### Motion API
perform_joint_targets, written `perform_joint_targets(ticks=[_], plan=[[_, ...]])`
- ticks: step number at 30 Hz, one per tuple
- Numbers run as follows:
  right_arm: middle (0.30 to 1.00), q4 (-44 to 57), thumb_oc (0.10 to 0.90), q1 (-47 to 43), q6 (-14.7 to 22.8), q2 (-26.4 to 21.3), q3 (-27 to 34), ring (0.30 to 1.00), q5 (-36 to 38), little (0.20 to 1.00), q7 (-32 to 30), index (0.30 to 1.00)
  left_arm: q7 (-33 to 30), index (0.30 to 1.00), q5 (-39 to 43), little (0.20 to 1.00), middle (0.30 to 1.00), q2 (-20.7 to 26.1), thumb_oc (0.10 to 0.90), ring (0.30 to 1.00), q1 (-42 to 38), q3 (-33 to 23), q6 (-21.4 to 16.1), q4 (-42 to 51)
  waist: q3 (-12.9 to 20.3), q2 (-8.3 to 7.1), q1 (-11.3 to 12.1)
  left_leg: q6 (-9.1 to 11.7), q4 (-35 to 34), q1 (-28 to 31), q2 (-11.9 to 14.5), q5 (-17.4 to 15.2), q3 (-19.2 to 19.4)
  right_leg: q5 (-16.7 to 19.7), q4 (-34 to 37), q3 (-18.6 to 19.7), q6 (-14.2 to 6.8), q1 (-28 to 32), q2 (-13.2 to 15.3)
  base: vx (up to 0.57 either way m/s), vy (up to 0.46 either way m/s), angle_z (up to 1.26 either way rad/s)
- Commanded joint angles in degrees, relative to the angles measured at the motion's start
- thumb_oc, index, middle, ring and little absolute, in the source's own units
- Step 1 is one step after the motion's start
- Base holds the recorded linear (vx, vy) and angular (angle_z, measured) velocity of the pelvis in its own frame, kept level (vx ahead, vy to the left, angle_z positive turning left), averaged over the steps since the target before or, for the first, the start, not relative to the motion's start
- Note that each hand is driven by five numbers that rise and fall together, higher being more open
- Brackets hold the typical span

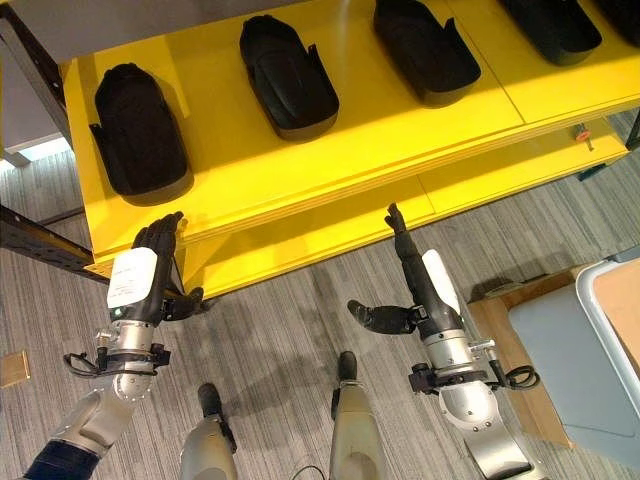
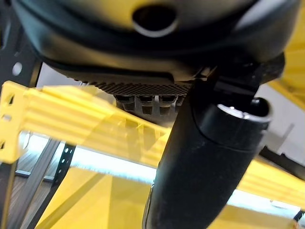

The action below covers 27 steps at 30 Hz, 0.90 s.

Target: Move parts from the plastic box to the shelf.

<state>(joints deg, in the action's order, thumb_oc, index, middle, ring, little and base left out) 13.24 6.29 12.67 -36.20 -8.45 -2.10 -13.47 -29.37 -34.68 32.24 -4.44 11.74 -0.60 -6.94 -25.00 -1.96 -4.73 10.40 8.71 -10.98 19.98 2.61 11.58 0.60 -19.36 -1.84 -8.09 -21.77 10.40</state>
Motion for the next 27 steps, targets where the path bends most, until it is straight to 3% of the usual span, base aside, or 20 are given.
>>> perform_joint_targets(ticks=[1,9,27], plan=[[1.0,7.0,0.9,-3.1,5.0,0.4,2.6,1.0,-0.5,1.0,-3.4,1.0,-3.7,1.0,-2.1,1.0,1.0,1.2,0.9,1.0,-3.3,-1.3,-1.0,1.9,3.5,-2.38,-0.3,-1.1,1.9,-3.3,0.0,3.9,-2.3,-0.1,-2.8,0.3,1.1,0.3,-1.7,0.0,0.0,0.0],[1.0,7.4,0.9,-3.1,4.9,0.1,2.5,1.0,-0.7,1.0,-3.7,1.0,-4.5,1.0,-0.8,1.0,1.0,-0.5,0.9,1.0,-5.4,-0.5,1.0,-3.7,3.3,-3.02,-0.8,-0.9,2.4,-4.1,0.4,4.0,-2.0,0.0,-3.2,0.6,1.1,-0.8,-2.0,0.0,0.0,-0.03],[1.0,7.1,0.9,-3.9,5.0,-0.2,1.9,1.0,-0.5,1.0,-4.2,1.0,-6.4,1.0,-3.4,1.0,1.0,1.1,0.9,1.0,-10.3,-0.8,2.6,-2.8,3.4,-3.19,-1.4,-0.8,3.4,-4.9,0.7,3.5,-1.7,0.0,-3.9,1.4,1.2,-1.8,-2.2,0.0,0.001,-0.02]])
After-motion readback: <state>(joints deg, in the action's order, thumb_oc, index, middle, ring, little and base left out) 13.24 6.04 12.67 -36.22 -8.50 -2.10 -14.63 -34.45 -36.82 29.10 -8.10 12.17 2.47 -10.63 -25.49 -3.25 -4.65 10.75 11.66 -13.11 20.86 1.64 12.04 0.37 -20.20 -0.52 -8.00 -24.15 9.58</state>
